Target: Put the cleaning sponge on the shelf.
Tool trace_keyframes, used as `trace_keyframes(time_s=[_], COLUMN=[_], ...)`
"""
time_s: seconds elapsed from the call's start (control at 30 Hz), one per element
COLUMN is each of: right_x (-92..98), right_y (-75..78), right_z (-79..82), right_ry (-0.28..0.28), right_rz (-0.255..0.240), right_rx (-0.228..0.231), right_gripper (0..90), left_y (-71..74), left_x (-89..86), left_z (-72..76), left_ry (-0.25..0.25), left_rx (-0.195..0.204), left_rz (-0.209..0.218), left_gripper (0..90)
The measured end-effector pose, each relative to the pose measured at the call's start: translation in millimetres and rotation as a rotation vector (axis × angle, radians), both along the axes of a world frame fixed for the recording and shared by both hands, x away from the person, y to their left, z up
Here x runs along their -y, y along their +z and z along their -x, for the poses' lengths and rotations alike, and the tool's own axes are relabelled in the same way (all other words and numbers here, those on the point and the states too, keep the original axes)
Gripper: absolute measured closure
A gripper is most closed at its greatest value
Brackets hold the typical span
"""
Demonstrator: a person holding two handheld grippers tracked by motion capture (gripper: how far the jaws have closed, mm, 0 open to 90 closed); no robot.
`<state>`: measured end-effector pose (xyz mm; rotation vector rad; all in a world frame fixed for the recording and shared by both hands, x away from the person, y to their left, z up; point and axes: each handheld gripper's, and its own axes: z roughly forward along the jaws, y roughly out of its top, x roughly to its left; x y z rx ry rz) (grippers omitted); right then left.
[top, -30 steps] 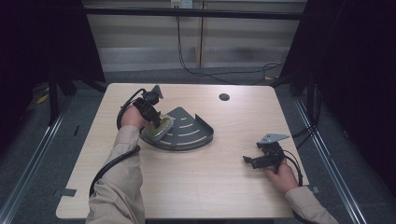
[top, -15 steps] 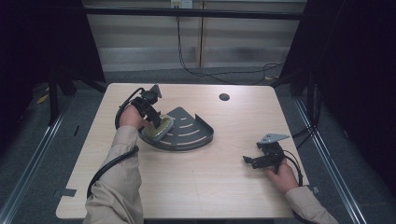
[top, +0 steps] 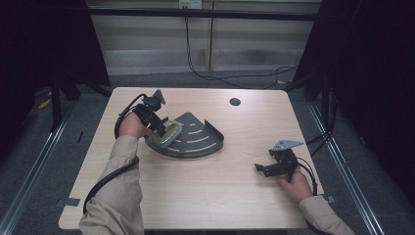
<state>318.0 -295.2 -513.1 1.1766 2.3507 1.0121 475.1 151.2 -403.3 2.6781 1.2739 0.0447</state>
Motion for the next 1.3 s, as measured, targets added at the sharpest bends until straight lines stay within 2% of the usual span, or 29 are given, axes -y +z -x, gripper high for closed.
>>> trace_keyframes(time_s=[0.13,0.5,0.83,1.3], right_x=[-0.1,0.0,0.0,0.0], right_y=[0.0,-0.1,-0.1,0.1], right_z=[0.0,0.0,0.0,0.2], right_ry=[0.000,0.000,0.001,-0.001], right_rz=[0.000,0.000,0.001,0.001], right_rx=[0.000,0.000,0.001,-0.003], right_gripper=[10.9,10.9,10.9,10.9], left_y=[2.5,9.0,16.5,12.2], left_x=[-1.9,-2.2,-3.5,-14.2], left_z=[4.6,16.5,30.2,53.2], left_ry=[0.004,-0.004,-0.018,-0.014], left_rx=[0.000,0.007,0.028,0.044], left_rz=[0.021,0.039,0.057,0.083], left_gripper=[21.2,21.3,20.8,19.0])
